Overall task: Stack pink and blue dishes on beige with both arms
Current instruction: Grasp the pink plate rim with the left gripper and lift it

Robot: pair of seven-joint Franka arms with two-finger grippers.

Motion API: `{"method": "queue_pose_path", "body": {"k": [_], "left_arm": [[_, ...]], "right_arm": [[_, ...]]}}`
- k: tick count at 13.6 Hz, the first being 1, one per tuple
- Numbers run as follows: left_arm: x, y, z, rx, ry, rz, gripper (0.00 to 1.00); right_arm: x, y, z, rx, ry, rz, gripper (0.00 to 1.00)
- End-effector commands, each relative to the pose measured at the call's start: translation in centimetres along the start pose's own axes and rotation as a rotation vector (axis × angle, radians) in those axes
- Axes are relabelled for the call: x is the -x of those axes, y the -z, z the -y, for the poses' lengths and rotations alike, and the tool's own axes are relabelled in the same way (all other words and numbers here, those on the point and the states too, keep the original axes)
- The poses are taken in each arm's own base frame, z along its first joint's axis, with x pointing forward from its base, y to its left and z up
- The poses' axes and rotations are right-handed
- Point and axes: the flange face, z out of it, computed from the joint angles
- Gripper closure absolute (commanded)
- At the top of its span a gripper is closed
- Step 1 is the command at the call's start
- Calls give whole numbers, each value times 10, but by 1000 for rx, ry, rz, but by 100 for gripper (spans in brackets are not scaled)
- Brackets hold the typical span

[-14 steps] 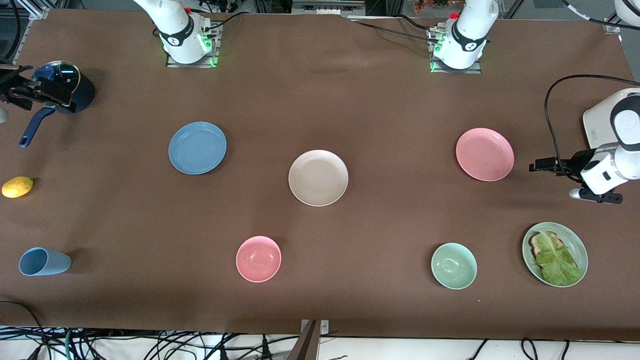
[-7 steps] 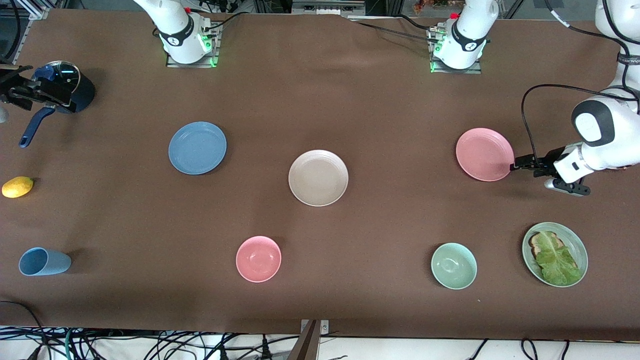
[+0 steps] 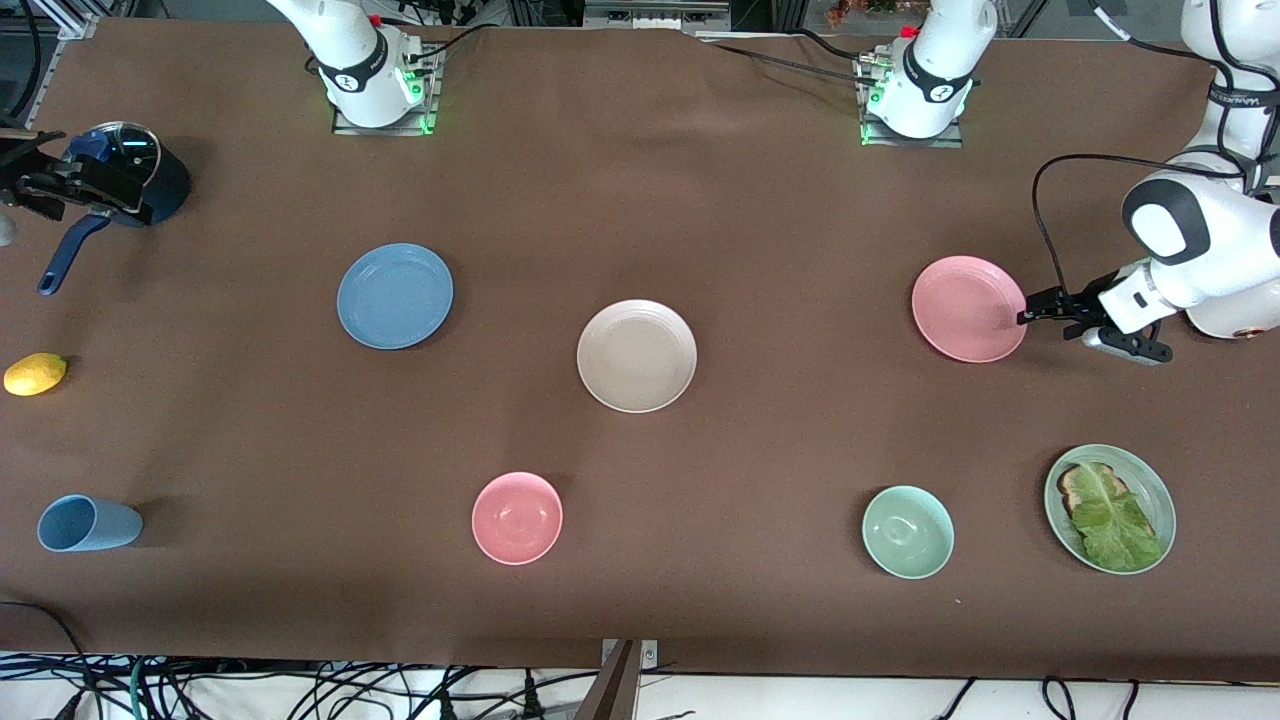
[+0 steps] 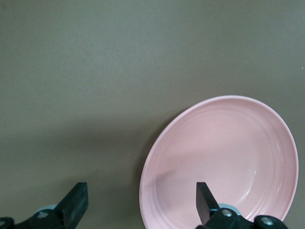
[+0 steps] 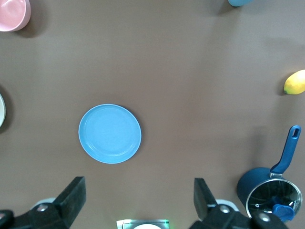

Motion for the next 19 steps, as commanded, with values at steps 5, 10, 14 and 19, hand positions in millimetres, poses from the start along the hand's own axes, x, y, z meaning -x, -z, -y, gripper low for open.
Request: {"method": "queue_pose_path", "body": {"k": [5,10,14,19], "left_arm": [[48,-7,0,-16,1,-33,0],[47,-28,2,2,40,-49,0],[40,-40,-4,-5,55,-60,0],[36,-45,-9,5,68,-66,0]], "right_arm": [[6,2,-2,-5,4,2,0],[6,2,-2,-5,2,2,0],[6,2,-2,-5,2,2,0],[6,2,-2,-5,4,2,0]]}}
